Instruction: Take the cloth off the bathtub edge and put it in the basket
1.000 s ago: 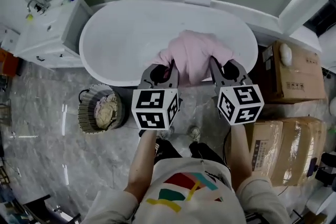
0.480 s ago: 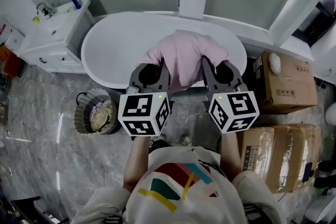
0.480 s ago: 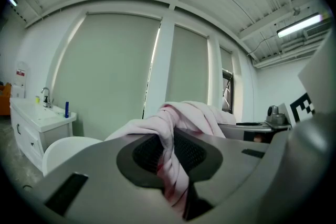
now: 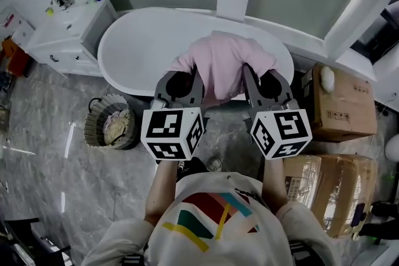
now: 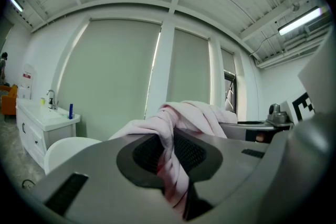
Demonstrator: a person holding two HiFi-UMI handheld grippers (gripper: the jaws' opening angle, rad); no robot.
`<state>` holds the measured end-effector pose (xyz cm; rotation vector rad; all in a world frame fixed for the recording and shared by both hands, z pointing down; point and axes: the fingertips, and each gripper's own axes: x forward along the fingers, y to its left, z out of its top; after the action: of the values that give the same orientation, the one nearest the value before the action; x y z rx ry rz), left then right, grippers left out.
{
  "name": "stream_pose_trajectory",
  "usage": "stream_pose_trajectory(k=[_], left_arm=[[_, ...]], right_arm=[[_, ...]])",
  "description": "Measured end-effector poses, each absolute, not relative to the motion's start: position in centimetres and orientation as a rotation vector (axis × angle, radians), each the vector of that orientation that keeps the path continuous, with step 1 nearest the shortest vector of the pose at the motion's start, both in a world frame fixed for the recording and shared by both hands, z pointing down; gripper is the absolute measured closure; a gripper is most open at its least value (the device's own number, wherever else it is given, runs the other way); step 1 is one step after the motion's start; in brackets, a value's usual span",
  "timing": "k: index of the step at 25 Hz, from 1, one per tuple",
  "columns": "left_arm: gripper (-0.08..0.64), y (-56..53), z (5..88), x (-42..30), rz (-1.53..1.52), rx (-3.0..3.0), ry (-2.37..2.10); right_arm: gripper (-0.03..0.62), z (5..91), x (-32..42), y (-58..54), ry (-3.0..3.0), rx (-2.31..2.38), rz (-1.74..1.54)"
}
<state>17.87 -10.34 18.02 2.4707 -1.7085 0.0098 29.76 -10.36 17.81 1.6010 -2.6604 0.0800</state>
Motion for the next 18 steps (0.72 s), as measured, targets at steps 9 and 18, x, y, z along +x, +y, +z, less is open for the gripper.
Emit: stream_pose_trajectory(k=[9,18], left_arm=[[0.488,-10.6,18.8,17.1,0.023,2.432,-1.755],[0.488,-11.9,18.9,12.2,0.006,2.422,-1.785]], right_arm=[[0.514,18.2,28.7,-10.4,-2.737,1.552,0.098],[0.514,18.3,23.9,-11.2,-2.758,1.504,0.085]])
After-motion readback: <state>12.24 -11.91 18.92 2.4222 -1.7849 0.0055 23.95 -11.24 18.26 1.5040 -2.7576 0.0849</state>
